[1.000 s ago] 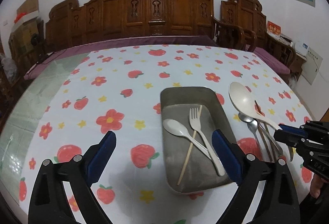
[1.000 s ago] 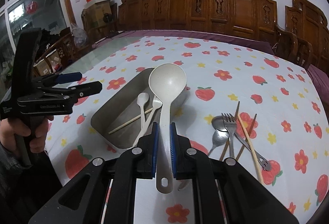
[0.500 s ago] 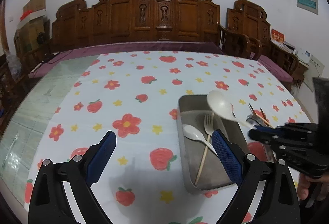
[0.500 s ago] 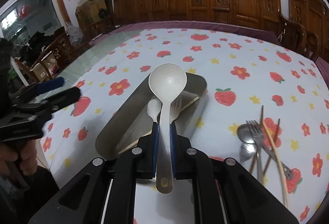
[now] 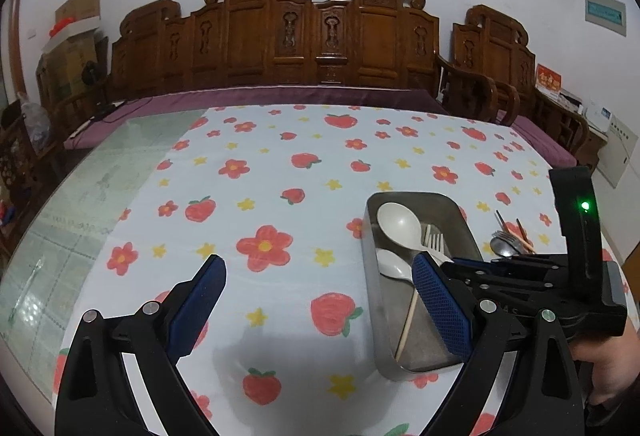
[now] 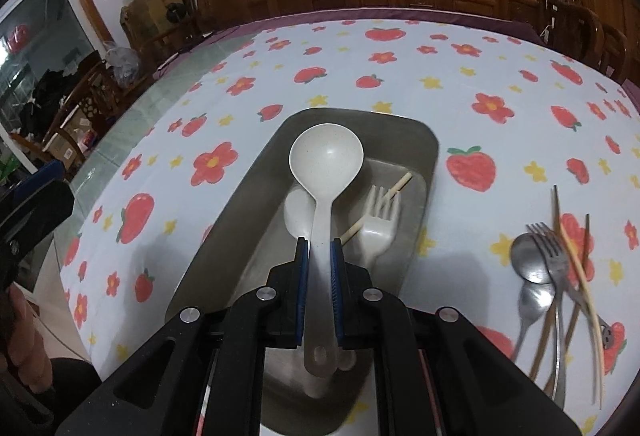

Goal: Organize utensils
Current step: 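Lower the large white spoon into the tray and open the right gripper, then move the right gripper to the utensil pile and grasp a metal fork, then grasp a metal spoon with the left gripper while the right holds the fork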

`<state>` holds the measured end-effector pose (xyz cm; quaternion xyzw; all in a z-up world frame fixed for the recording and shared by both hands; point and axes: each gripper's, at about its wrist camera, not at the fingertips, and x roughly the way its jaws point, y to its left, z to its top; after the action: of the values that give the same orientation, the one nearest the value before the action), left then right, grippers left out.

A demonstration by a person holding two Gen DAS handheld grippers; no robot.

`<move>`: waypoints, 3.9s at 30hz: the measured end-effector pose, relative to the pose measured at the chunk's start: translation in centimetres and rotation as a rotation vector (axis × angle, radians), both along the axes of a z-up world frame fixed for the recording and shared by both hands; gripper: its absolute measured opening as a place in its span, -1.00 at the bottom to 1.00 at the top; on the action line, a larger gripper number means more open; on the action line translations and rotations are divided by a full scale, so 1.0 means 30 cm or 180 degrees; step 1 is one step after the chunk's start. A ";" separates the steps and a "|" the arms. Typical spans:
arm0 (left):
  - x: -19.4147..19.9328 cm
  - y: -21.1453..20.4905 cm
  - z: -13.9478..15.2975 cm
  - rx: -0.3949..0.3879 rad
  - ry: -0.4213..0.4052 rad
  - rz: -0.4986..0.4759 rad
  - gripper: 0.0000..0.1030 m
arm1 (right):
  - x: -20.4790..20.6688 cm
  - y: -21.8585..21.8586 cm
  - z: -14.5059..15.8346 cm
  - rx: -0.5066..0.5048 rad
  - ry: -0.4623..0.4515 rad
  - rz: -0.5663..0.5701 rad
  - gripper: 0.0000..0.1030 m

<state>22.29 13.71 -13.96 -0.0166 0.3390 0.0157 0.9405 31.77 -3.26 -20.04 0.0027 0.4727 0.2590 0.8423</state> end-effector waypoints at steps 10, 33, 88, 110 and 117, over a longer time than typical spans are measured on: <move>-0.002 -0.010 -0.001 0.0006 0.0006 -0.0025 0.76 | -0.028 -0.026 0.032 0.0215 -0.0063 0.0165 -0.70; -0.022 -0.255 -0.025 -0.0082 0.0029 -0.0552 0.76 | -0.194 -0.626 0.112 -0.0413 -0.0592 -0.0436 -0.61; 0.008 -0.657 -0.144 0.0241 0.0550 -0.1052 0.71 | -0.005 -0.656 0.008 -0.0304 -0.0426 -0.0101 -0.84; 0.212 -0.814 -0.328 0.0243 0.1286 -0.1129 -0.57 | 0.002 -0.757 0.024 -0.0093 -0.0415 -0.0210 -0.84; 0.232 -0.824 -0.358 0.0261 0.1366 -0.1113 -0.71 | 0.002 -0.754 0.023 -0.0106 -0.0414 -0.0203 -0.84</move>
<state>29.25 -11.02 -24.72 0.0839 0.5273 -0.1300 0.8355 31.83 -25.89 -19.33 -0.0131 0.4210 0.2237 0.8790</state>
